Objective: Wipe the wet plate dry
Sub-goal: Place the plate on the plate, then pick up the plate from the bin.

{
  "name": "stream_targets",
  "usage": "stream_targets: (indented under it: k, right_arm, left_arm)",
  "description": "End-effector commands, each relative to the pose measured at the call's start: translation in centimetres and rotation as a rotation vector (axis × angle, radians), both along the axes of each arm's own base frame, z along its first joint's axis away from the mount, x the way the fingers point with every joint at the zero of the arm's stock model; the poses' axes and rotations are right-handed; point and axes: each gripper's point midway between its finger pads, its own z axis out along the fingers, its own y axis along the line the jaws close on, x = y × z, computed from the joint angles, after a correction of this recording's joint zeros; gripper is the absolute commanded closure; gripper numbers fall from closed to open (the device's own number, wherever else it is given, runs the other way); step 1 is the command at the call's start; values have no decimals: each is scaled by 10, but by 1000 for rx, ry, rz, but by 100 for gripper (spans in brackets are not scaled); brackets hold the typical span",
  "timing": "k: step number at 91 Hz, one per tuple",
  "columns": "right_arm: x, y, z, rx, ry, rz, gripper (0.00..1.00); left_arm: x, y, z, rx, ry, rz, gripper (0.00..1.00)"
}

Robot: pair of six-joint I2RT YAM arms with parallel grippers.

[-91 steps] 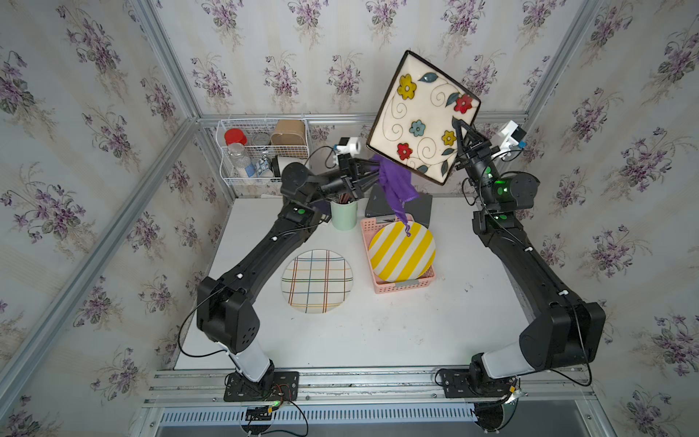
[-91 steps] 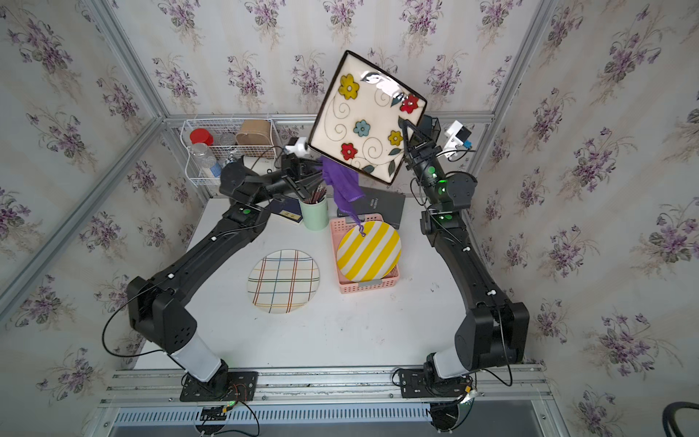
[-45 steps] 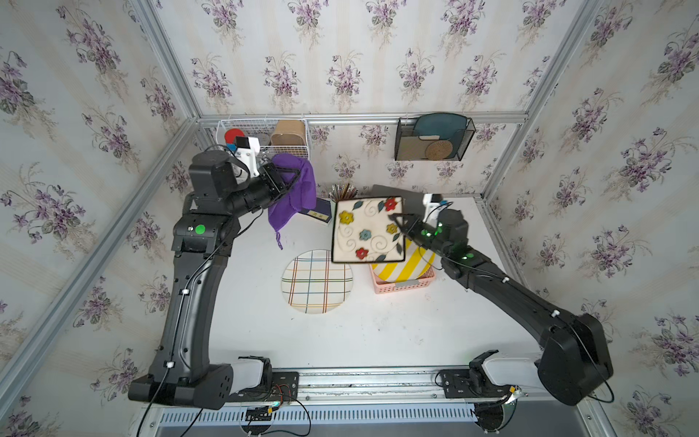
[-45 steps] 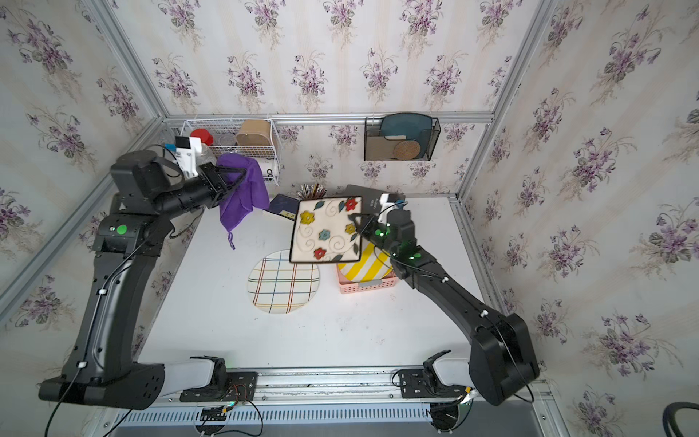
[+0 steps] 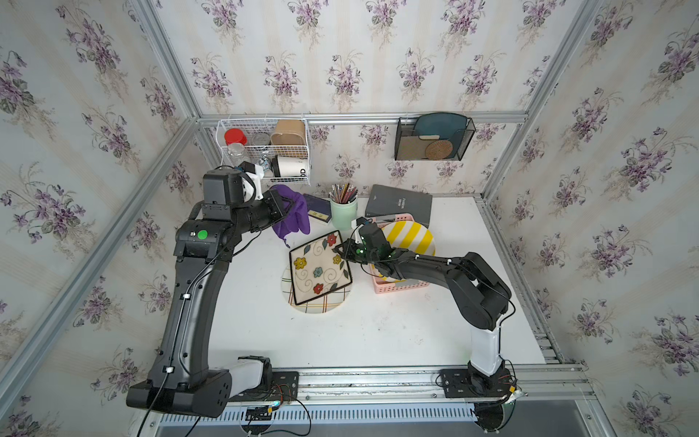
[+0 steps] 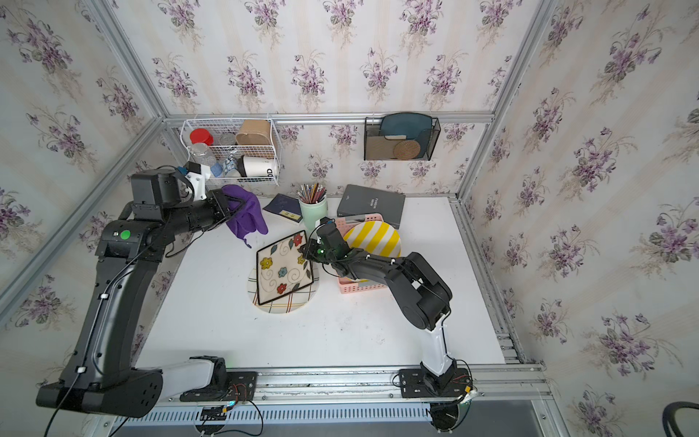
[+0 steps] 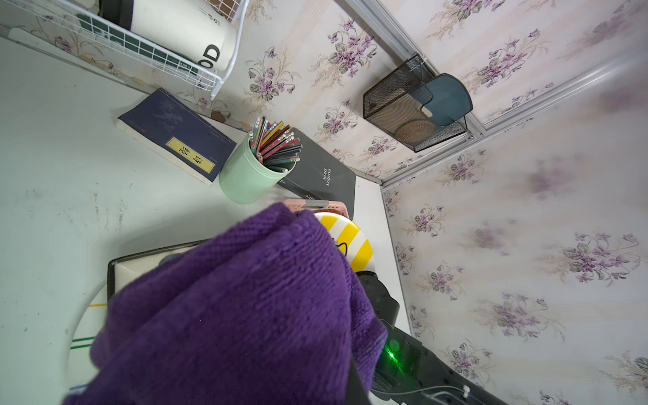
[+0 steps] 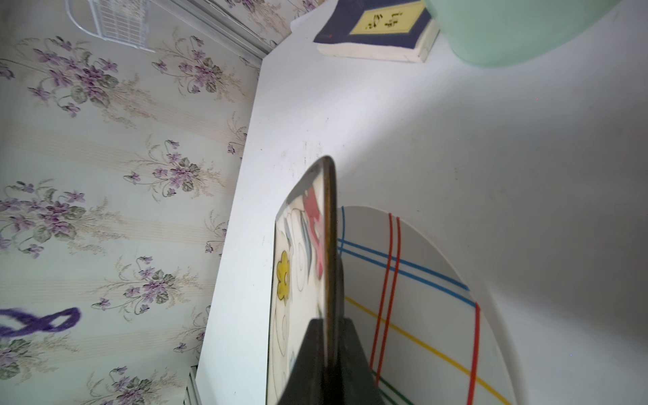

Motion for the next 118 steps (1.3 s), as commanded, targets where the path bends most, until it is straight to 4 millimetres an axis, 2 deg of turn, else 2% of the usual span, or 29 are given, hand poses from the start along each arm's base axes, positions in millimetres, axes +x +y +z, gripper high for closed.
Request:
stream_targets:
  k: [1, 8, 13, 18, 22, 27, 34, 47, 59, 66, 72, 77, 79, 87, 93, 98, 100, 104, 108, 113, 118]
  right_arm:
    - [6, 17, 23, 118, -62, 26, 100]
    - [5, 14, 5, 71, -50, 25, 98]
    - [5, 11, -7, 26, -41, 23, 88]
    - [4, 6, -18, -22, -32, 25, 73]
    - [4, 4, -21, -54, -38, 28, 59]
    - [6, 2, -19, -87, -52, 32, 47]
    - [12, 3, -6, -123, -88, 39, 30]
    - [21, 1, 40, -176, -182, 54, 6]
    - [31, -24, 79, -168, -227, 11, 0]
    - [39, -50, 97, -143, -227, -35, 0]
    - [45, -80, 124, -124, -256, -96, 0]
    - [52, -119, 133, -113, -263, -164, 2]
    - [60, -146, 138, -105, -264, -211, 3]
    - [65, -220, 126, -107, -195, -301, 11]
    - [65, -275, 100, -160, -87, -374, 16]
    - [64, -310, 83, -202, -19, -412, 18]
    - [64, -322, 75, -220, 8, -425, 19]
    - [61, -341, 59, -262, 55, -447, 18]
    - [60, -350, 46, -292, 80, -446, 16]
    - [60, -351, 34, -313, 99, -422, 16]
    - [63, -348, 23, -318, 121, -390, 21]
  left_arm:
    - [-2, -1, -5, -6, 11, -1, 100]
    - [-4, 0, -7, -9, 17, 0, 100]
    - [-5, 0, -9, -8, 18, 1, 100]
    - [-6, 1, -11, -6, 21, 5, 100]
    - [-7, 1, -12, -5, 24, 6, 100]
    - [-7, 1, -13, -6, 28, 5, 100]
    - [-6, 0, -15, -6, 30, 3, 100]
    - [-3, 0, -16, -8, 30, 5, 100]
    - [1, 0, -18, -13, 19, 7, 100]
    - [6, -3, -21, -19, 26, -3, 100]
    - [10, -7, -23, -25, 34, -19, 100]
    - [14, -12, -30, -15, 49, -36, 100]
    - [15, -15, -34, -6, 55, -43, 100]
    - [20, -35, -54, 23, 91, -106, 100]
    - [21, -53, -75, 52, 136, -161, 100]
    - [21, -67, -90, 86, 160, -204, 100]
    - [24, -74, -103, 106, 184, -220, 100]
    - [26, -84, -119, 136, 208, -246, 100]
    - [28, -95, -131, 153, 227, -270, 100]
    - [29, -105, -143, 159, 251, -293, 100]
    - [31, -114, -152, 156, 277, -309, 100]
